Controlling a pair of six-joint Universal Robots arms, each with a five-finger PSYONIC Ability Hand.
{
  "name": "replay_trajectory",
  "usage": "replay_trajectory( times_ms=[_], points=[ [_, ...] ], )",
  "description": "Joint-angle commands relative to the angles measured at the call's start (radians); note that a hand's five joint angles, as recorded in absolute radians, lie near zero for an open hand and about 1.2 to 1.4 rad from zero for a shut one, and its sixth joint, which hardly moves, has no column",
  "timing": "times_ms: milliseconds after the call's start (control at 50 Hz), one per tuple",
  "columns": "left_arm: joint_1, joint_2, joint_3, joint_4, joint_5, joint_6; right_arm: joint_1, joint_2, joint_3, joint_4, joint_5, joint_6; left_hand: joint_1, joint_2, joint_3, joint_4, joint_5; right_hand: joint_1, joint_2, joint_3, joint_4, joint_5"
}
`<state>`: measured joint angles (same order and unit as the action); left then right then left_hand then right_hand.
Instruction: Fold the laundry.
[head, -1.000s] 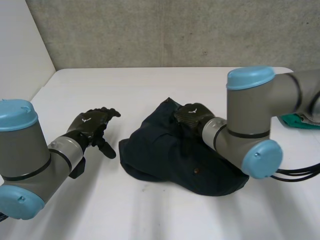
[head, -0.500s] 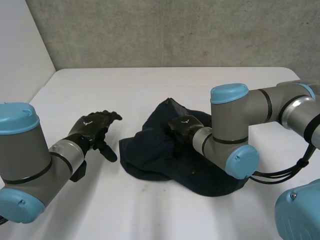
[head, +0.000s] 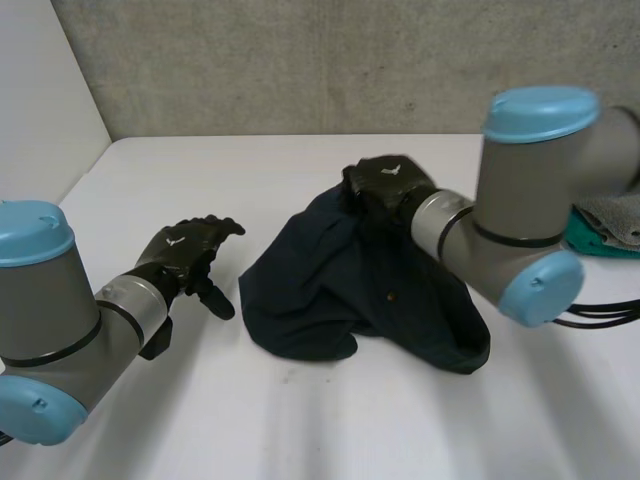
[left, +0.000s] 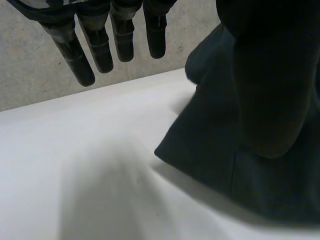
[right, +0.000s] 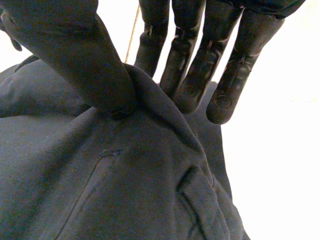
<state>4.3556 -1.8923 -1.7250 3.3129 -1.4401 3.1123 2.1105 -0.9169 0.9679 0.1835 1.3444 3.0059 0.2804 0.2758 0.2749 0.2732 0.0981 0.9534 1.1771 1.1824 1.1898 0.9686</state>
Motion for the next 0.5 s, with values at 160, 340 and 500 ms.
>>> replay_trajectory(
  times_ms=[160, 340, 500],
  points=[
    [-0.030, -0.152, 0.090, 0.014, -0.008, 0.031, -0.047, -0.108, 0.210, -0.050, -0.007, -0.004, 0.056, 0.061, 0.062, 0.064, 0.064, 0.443, 0.219, 0.214, 0.206, 0.253],
    [-0.086, -0.237, 0.156, 0.059, -0.003, 0.065, -0.063, -0.183, 0.302, -0.102, -0.010, -0.007, 0.571, 0.576, 0.577, 0.578, 0.579, 0.443, 0.219, 0.214, 0.206, 0.253],
    [-0.133, -0.254, 0.222, 0.065, -0.019, 0.065, -0.066, -0.223, 0.322, -0.108, 0.001, -0.053, 1.116, 1.120, 1.121, 1.123, 1.124, 0.443, 0.219, 0.214, 0.206, 0.253]
  ],
)
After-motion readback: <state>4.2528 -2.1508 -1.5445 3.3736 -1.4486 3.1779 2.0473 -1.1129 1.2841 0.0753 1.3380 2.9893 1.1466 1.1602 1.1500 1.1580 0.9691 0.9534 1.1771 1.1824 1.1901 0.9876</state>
